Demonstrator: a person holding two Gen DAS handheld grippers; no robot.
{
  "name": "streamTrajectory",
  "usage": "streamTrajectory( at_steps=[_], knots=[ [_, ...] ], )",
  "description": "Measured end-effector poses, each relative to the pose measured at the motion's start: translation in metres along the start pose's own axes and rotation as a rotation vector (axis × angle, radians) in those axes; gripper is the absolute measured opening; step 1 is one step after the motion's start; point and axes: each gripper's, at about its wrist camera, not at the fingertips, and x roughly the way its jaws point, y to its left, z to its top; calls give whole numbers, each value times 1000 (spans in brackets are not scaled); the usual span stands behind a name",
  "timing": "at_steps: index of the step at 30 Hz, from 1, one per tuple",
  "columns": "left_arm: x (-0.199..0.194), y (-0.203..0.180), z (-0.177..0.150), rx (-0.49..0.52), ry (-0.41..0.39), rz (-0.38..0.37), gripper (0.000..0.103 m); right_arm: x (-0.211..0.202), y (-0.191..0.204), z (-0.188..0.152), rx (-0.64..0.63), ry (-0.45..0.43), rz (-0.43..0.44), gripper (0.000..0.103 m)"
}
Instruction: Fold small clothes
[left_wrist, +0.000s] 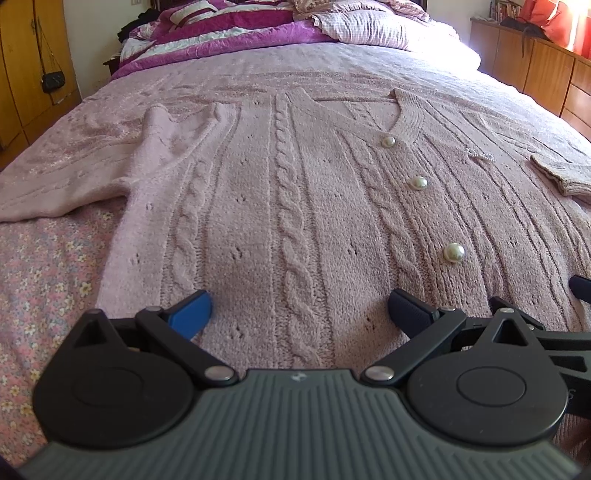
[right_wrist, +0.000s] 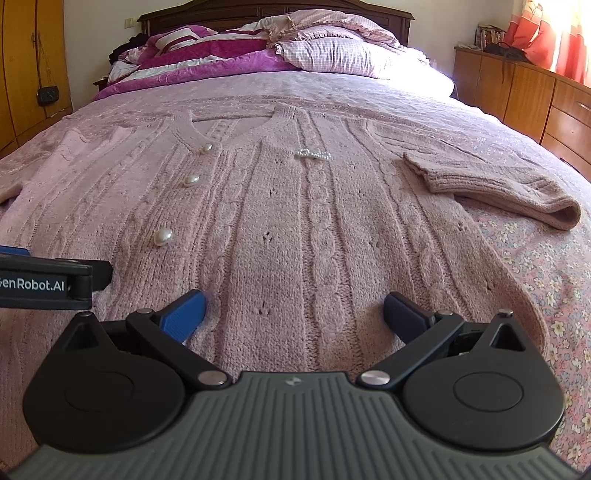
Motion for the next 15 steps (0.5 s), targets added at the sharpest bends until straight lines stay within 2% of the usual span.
streamTrajectory(
  at_steps=[12,15],
  knots=[
    [0,0,3,24,4,-11,103,-4,-8,1,-9,1,51,103],
    [-1,5,7,35,22,-41,103,-6,-12,6,-9,17,78,103]
  ],
)
